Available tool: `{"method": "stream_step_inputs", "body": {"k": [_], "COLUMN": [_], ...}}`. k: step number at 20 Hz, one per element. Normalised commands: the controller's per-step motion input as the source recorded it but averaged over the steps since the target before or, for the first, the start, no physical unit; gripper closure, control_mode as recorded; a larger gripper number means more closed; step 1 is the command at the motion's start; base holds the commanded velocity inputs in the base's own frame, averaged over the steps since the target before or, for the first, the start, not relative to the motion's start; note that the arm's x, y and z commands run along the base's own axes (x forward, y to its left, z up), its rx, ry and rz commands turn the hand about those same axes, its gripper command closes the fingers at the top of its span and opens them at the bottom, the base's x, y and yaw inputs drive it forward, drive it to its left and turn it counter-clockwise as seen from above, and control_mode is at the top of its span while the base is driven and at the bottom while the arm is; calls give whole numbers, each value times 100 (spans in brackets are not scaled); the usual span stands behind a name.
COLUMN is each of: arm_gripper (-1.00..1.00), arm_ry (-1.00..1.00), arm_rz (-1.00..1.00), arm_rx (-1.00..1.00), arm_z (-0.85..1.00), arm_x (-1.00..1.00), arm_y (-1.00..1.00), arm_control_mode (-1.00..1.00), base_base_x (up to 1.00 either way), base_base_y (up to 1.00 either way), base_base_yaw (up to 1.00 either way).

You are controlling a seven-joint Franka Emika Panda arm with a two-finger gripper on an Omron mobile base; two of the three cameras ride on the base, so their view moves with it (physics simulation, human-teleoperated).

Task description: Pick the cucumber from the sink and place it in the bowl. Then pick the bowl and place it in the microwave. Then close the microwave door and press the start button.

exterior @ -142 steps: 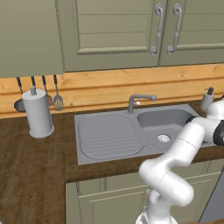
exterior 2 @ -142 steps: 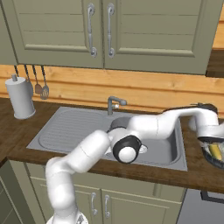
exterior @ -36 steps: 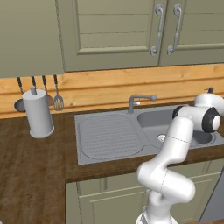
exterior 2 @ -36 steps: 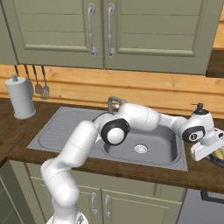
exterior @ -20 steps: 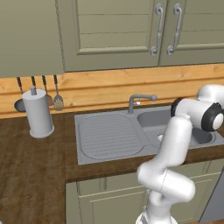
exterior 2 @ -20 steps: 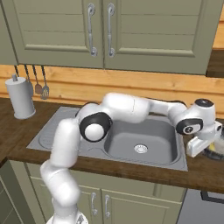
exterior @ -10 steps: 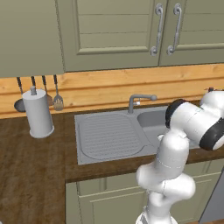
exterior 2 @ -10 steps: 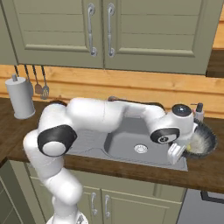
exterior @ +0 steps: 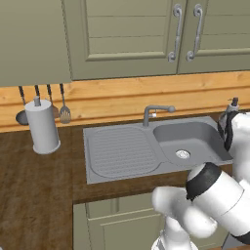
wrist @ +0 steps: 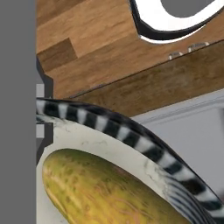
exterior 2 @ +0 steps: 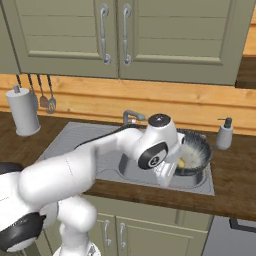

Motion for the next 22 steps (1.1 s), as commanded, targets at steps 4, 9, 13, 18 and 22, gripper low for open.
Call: {"method": "stream_step_inputs", "body": {"k": [4,9,13,18,22], "arm_gripper": [100,100,100,100,100], "arm_ry": [13,4,14,-9,-15], "arm_rz": [2,6,17,10,0], "arm_rx": [10,12,19,11,0], "arm_z": [52,49,62,18,29], "arm_x": [-19,-29,-14,-24,-35], "arm_y": [100,100,100,96,76], "arm_control_mode": [-100,-100,-100,-100,-100], "base_base_x": [0,0,0,0,0], "base_base_y": [0,0,0,0,0], "base_base_yaw": [0,0,0,0,0]}}
